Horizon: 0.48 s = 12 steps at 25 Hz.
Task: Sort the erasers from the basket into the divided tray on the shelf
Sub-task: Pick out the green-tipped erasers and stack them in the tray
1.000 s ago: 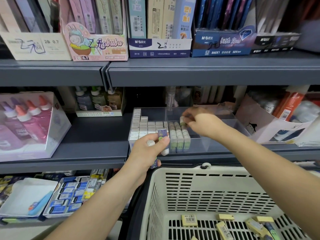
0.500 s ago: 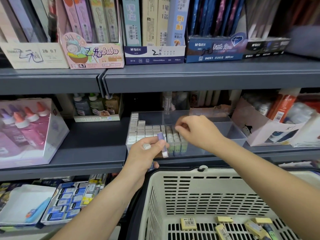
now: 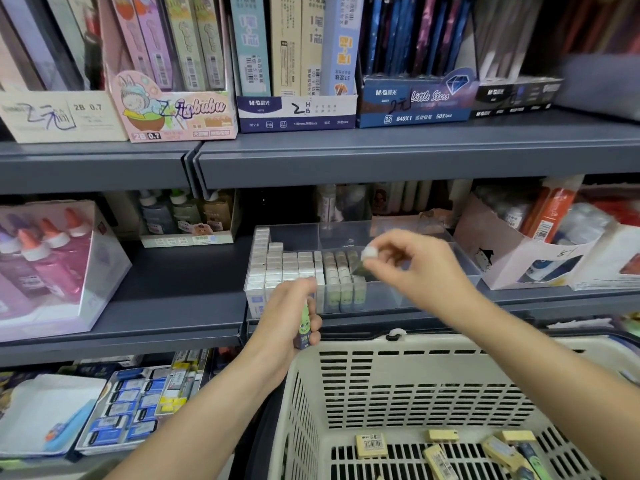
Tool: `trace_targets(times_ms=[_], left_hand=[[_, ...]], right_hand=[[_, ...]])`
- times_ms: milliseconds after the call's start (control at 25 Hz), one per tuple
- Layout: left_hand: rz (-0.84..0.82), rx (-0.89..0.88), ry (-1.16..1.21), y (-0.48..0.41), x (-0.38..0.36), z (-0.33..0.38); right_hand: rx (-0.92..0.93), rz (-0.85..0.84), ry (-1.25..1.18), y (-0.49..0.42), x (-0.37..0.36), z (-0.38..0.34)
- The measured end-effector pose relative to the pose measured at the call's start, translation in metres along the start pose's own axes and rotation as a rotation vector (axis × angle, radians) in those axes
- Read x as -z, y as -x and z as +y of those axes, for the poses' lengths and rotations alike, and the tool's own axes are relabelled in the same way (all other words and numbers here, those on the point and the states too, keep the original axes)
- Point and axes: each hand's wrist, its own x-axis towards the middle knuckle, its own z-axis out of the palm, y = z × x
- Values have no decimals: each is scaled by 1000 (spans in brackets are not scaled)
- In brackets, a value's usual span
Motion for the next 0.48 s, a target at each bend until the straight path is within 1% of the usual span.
trace_targets(times_ms=[80,160,200,280,360,480], left_hand=[[27,32,58,0,-4,6],[43,17,-8,-1,-3,5],[42,-10,-70,-2,-2,3],[19,-141,-174,-3,1,-4],[-12,-252,-217,-4,6,-10],[19,-348,-250,-9,10,-13]], right_hand=[[-56,-7,114,-16,13,8],[-88,-109,258,-27,17,16],[-121,-173,290,-29,16,18],[-200,-281,274,-28,9,22],[-231,-358,261,-25,2,25],[-168,-482,417,-20,-6,28]])
